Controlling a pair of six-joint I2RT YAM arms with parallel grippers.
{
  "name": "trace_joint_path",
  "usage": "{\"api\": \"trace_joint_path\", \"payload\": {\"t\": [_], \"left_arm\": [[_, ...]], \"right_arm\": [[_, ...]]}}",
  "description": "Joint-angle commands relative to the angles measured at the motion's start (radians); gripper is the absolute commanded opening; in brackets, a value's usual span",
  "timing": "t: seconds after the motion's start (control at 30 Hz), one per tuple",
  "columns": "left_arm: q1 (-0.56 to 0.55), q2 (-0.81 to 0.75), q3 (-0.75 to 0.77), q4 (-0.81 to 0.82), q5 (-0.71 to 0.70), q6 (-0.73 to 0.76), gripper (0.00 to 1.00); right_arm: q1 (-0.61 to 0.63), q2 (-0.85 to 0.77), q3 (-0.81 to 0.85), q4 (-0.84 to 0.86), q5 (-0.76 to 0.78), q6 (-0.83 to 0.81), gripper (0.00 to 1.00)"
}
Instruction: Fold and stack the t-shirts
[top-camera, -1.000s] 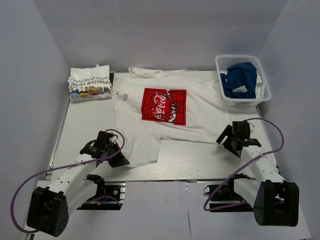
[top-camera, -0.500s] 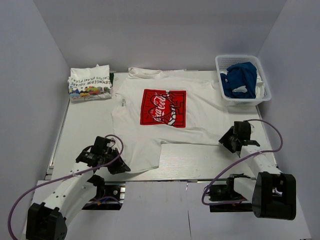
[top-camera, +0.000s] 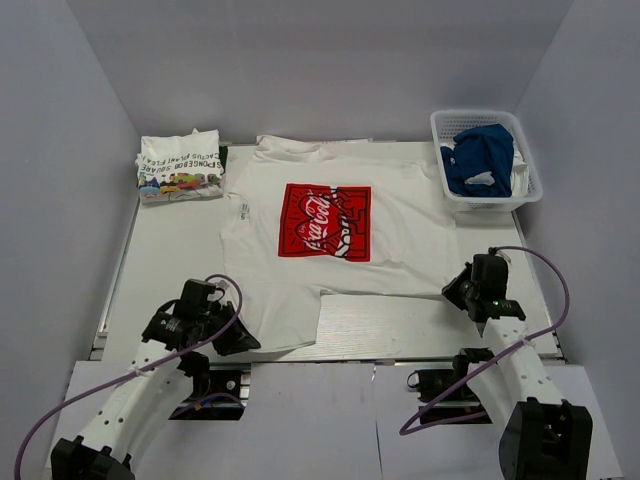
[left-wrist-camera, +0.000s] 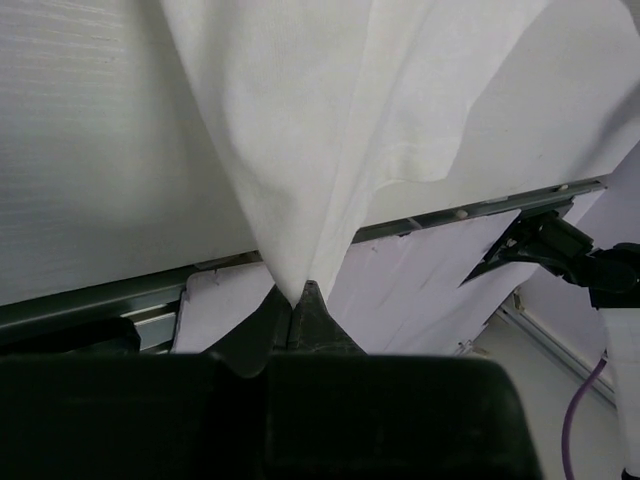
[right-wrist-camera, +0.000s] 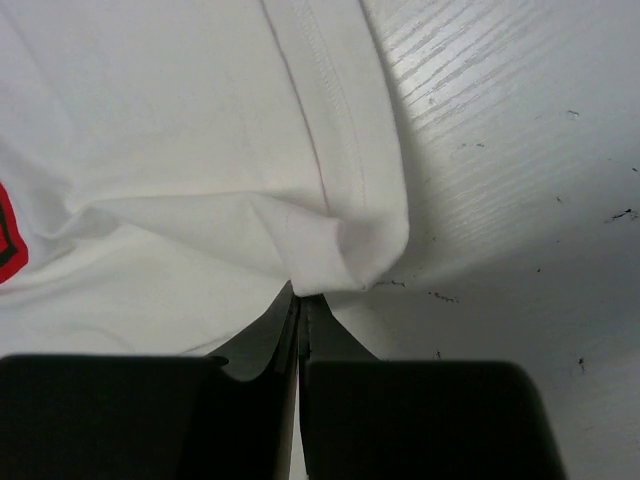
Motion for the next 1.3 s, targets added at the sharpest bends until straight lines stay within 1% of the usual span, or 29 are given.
{"api": "trace_joint_path", "payload": {"t": [0.0, 0.13, 0.2, 0.3, 0.37, 0.4, 0.43, 0.5, 0.53, 0.6, 0.63, 0.67, 0.7, 0.73, 0.8, 0.83, 0.9, 0.93, 1.03, 1.07, 1.13, 1.17, 1.2, 1.27], "left_arm": [[-0.006, 0.021, 0.055, 0.055, 0.048, -0.012, 0.0], [-0.006, 0.101, 0.113, 0.225, 0.073, -0.012, 0.0], [-0.006, 0.139, 0.171, 0.308, 0.073, -0.012, 0.0], [-0.006, 0.215, 0.234, 0.391, 0.062, -0.012, 0.0], [-0.006, 0.258, 0.279, 0.429, 0.051, -0.012, 0.0], [-0.006, 0.284, 0.297, 0.442, 0.051, 0.0, 0.0], [0.003, 0.34, 0.343, 0.464, 0.041, 0.0, 0.0], [0.013, 0.4, 0.392, 0.486, 0.031, 0.01, 0.0], [0.013, 0.46, 0.446, 0.486, 0.021, 0.01, 0.0], [0.013, 0.52, 0.512, 0.486, -0.056, 0.029, 0.0], [0.013, 0.549, 0.58, 0.477, -0.083, 0.03, 0.0], [0.013, 0.605, 0.611, 0.477, -0.117, 0.042, 0.0], [0.022, 0.635, 0.641, 0.491, -0.13, 0.051, 0.0], [0.022, 0.664, 0.706, 0.491, -0.175, 0.062, 0.0], [0.022, 0.748, 0.804, 0.48, -0.209, 0.097, 0.0], [0.022, 0.773, 0.832, 0.48, -0.24, 0.097, 0.0], [0.022, 0.821, 0.903, 0.497, -0.251, 0.123, 0.0], [0.022, 0.869, 0.931, 0.497, -0.265, 0.135, 0.0], [0.04, 0.951, 1.047, 0.497, -0.283, 0.174, 0.0], [0.04, 1.007, 1.073, 0.497, -0.283, 0.186, 0.0], [0.051, 1.07, 1.161, 0.497, -0.292, 0.201, 0.0], [0.062, 1.144, 1.194, 0.497, -0.292, 0.223, 0.0], [0.074, 1.184, 1.271, 0.497, -0.292, 0.235, 0.0], [0.086, 1.268, 1.357, 0.471, -0.292, 0.26, 0.0]], "right_arm": [[0.007, -0.006, -0.01, -0.038, -0.047, -0.035, 0.0], [0.013, 0.06, 0.015, -0.023, -0.047, -0.07, 0.0], [0.018, 0.105, 0.053, -0.015, -0.049, -0.077, 0.0], [0.019, 0.148, 0.125, -0.001, -0.099, -0.1, 0.0], [0.021, 0.163, 0.153, -0.004, -0.09, -0.115, 0.0], [0.047, 0.178, 0.167, -0.024, -0.083, -0.118, 0.0], [0.051, 0.194, 0.202, -0.024, -0.071, -0.118, 0.0], [0.055, 0.211, 0.24, -0.026, -0.063, -0.118, 0.0], [0.056, 0.227, 0.25, -0.024, -0.063, -0.12, 0.0], [0.058, 0.252, 0.282, -0.022, -0.063, -0.117, 0.0], [0.058, 0.284, 0.305, -0.022, -0.063, -0.115, 0.0], [0.056, 0.3, 0.328, -0.024, -0.063, -0.118, 0.0], [0.056, 0.312, 0.34, -0.026, -0.063, -0.118, 0.0], [0.059, 0.348, 0.381, -0.029, -0.031, -0.121, 0.0], [0.059, 0.37, 0.412, -0.044, -0.017, -0.126, 0.0], [0.061, 0.396, 0.456, -0.047, -0.005, -0.13, 0.0], [0.056, 0.435, 0.484, -0.052, 0.009, -0.136, 0.0], [0.056, 0.448, 0.512, -0.059, 0.017, -0.137, 0.0], [0.058, 0.514, 0.572, -0.064, 0.003, -0.135, 0.0], [0.056, 0.555, 0.595, -0.065, 0.006, -0.136, 0.0], [0.056, 0.579, 0.628, -0.053, 0.017, -0.137, 0.0], [0.05, 0.618, 0.667, -0.052, 0.02, -0.137, 0.0], [0.053, 0.632, 0.679, -0.055, 0.026, -0.137, 0.0], [0.054, 0.669, 0.719, -0.055, 0.049, -0.13, 0.0]]}}
